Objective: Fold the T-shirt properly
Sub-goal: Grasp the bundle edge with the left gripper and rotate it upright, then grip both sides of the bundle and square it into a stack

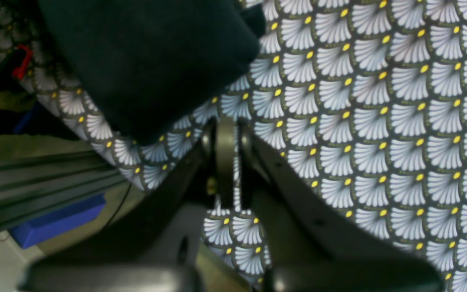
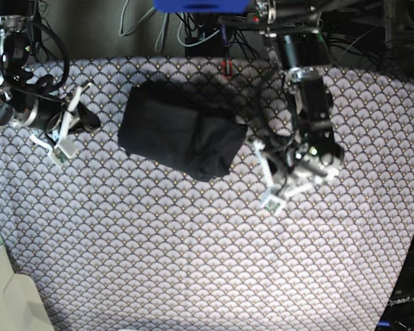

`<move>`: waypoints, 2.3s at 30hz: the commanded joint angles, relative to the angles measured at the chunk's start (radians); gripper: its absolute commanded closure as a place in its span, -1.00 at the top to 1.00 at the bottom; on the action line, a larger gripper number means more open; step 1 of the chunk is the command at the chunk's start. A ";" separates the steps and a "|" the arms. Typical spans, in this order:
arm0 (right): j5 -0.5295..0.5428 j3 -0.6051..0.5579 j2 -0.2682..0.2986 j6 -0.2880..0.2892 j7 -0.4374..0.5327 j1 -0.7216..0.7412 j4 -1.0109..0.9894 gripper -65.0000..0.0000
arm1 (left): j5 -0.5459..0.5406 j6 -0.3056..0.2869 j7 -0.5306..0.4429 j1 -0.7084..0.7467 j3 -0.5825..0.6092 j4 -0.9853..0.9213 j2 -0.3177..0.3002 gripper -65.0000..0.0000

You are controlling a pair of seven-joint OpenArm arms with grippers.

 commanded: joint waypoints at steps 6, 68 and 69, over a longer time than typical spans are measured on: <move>0.014 0.001 0.039 0.004 0.023 0.084 -0.003 -0.97 | -0.010 0.002 0.047 0.137 0.051 0.041 -0.048 -1.00; -0.176 -0.191 0.056 0.004 0.195 -0.053 -0.106 -0.98 | -0.602 0.254 -0.240 -0.027 0.039 -0.083 -0.109 -1.00; -0.175 -0.174 0.064 0.004 0.197 -0.056 -0.086 -0.98 | -0.602 0.254 -0.215 -0.019 0.010 -0.059 -0.126 -1.00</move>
